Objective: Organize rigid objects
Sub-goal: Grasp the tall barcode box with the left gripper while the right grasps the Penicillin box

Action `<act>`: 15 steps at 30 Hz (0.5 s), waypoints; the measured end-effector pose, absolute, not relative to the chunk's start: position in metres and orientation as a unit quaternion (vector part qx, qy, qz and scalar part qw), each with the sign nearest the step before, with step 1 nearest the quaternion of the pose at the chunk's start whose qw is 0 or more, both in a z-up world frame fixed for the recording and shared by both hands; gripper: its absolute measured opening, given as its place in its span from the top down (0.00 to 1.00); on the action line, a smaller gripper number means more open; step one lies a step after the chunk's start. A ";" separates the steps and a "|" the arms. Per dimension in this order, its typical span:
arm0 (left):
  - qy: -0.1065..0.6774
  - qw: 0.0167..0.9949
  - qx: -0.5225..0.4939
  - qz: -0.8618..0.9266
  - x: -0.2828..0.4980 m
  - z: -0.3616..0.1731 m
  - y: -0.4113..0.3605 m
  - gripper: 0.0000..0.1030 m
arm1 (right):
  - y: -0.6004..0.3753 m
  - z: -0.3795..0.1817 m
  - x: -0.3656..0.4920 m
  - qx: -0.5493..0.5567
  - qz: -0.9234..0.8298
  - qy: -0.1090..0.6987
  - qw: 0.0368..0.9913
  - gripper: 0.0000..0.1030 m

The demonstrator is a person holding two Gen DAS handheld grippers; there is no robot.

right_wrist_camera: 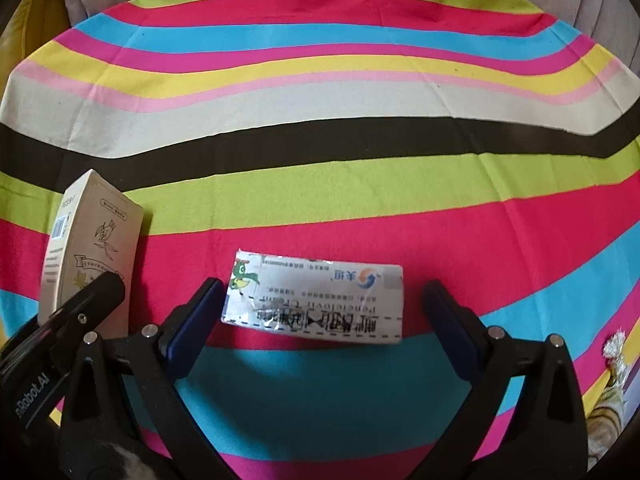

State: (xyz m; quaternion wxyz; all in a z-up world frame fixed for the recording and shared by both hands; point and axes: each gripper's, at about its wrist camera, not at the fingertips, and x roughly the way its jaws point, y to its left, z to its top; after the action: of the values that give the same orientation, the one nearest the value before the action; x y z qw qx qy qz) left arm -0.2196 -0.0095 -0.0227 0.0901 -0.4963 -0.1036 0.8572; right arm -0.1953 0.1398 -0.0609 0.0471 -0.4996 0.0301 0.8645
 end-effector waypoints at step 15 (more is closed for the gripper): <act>-0.108 0.088 -0.474 0.870 -0.188 -0.002 0.000 0.48 | 0.146 -0.039 -0.169 -0.461 0.887 0.027 0.022 0.22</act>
State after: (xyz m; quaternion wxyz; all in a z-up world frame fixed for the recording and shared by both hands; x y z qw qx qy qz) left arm -0.1879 -0.0004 -0.0020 0.0882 -0.4737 -0.1077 0.8696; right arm -0.1691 0.1458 -0.0388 0.0220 -0.4610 0.0266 0.8867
